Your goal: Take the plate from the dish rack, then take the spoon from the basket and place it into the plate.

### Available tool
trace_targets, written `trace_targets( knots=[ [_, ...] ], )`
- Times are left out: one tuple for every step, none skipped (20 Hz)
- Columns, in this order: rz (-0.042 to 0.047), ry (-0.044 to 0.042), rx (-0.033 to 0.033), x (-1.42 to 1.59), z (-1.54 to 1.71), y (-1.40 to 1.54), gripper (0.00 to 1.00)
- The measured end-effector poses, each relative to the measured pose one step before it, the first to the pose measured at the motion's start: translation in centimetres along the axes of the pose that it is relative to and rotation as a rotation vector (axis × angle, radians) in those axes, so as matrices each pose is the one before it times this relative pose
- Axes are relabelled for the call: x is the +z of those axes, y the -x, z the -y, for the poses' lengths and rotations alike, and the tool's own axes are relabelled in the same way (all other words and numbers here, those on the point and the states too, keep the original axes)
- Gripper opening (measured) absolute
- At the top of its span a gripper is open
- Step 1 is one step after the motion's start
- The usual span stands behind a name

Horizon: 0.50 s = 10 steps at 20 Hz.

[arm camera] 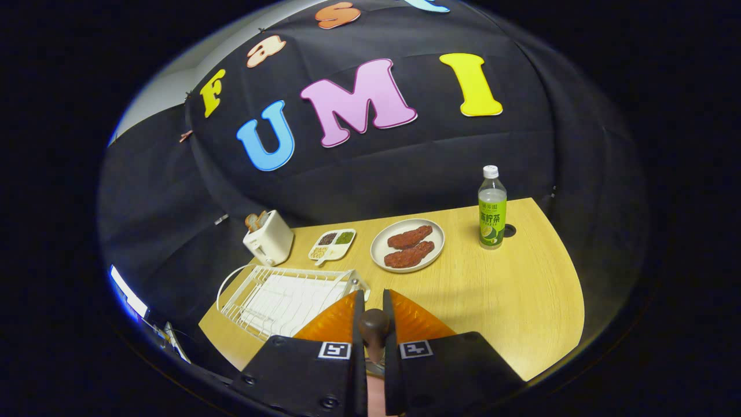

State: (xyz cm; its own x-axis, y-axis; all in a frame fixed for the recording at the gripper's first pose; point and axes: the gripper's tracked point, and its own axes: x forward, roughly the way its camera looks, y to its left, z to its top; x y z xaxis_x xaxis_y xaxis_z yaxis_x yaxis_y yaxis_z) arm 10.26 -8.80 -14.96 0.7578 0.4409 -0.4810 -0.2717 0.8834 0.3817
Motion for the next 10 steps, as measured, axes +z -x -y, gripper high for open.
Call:
trace_targets(
  knots=[
    [-0.00622, 0.00659, 0.0169, -0.614, -0.737, 0.813, 0.16],
    [-0.01704, 0.00346, 0.02027, -1.099, -0.904, 0.615, 0.16],
    [-0.0263, 0.00179, 0.01825, -1.384, -0.735, 0.549, 0.16],
    [-0.0263, -0.00306, 0.02237, -1.536, -0.822, 0.563, 0.16],
    [-0.02891, -0.00718, 0.02539, -1.735, -0.91, 0.293, 0.16],
    [-0.03415, -0.00365, 0.02354, -1.902, -0.654, -0.034, 0.16],
    [-0.0387, -0.00182, 0.0126, -1.984, -0.475, -0.031, 0.16],
    [-0.03532, -0.01091, 0.00336, -1.821, -0.145, -0.175, 0.16],
    [-0.02989, -0.00499, 0.0077, -1.575, -0.2, -0.402, 0.16],
    [-0.03013, -0.00038, 0.00134, -1.357, -0.242, -0.429, 0.16]
  ],
)
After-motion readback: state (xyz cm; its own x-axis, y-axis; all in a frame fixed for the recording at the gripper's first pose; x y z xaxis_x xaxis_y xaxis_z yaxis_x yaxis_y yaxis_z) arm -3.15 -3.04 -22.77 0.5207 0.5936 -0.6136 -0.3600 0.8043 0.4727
